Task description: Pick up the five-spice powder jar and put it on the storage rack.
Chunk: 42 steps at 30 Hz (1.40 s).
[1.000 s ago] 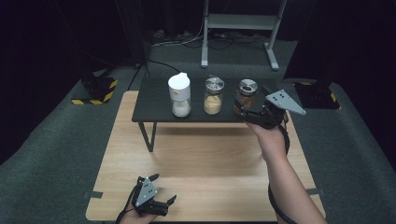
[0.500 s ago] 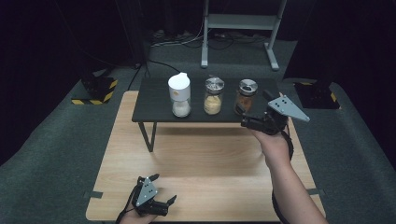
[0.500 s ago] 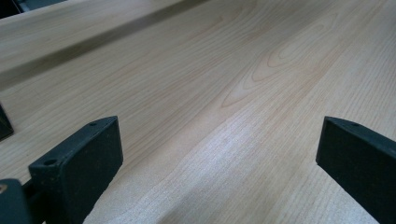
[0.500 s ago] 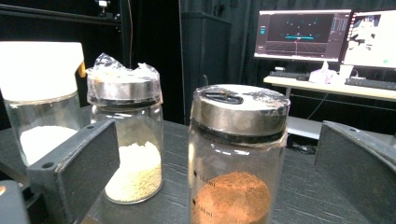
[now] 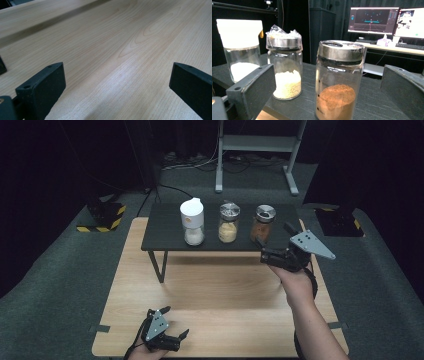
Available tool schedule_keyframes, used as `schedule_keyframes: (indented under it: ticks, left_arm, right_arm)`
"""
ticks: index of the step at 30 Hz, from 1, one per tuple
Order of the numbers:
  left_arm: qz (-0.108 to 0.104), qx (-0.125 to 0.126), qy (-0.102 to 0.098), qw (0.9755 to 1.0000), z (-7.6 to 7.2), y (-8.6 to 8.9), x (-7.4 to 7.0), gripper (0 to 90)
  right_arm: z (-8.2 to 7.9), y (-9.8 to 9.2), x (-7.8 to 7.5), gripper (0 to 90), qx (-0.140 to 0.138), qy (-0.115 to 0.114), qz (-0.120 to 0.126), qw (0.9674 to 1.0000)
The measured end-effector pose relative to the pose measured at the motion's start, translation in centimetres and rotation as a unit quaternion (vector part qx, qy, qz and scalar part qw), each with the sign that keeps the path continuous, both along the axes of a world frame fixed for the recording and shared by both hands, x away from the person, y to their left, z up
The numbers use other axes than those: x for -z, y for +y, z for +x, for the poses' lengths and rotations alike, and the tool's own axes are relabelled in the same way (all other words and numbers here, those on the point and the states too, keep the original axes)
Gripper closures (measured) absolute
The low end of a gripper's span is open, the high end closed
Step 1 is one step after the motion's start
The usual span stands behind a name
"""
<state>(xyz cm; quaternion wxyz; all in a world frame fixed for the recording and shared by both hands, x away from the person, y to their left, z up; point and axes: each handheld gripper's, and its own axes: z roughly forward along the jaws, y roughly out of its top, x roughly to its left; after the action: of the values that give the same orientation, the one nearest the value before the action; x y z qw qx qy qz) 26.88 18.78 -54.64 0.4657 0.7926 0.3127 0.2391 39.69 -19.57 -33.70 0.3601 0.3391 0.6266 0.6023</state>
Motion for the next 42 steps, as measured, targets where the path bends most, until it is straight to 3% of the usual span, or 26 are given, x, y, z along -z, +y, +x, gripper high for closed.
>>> schedule_keyframes:
  ticks: [19,42]
  left_arm:
    - [0.000,0.000,0.001,1.0000,0.0,0.0,0.0,0.8]
    - [-0.001,0.000,0.001,1.0000,0.0,0.0,0.0,0.8]
  right_arm:
    - [-1.7,-0.6,0.9,0.0,0.001,-0.001,-0.013,0.9999]
    - [-2.8,-0.4,2.8,0.0,-0.004,0.014,-0.038,0.9992]
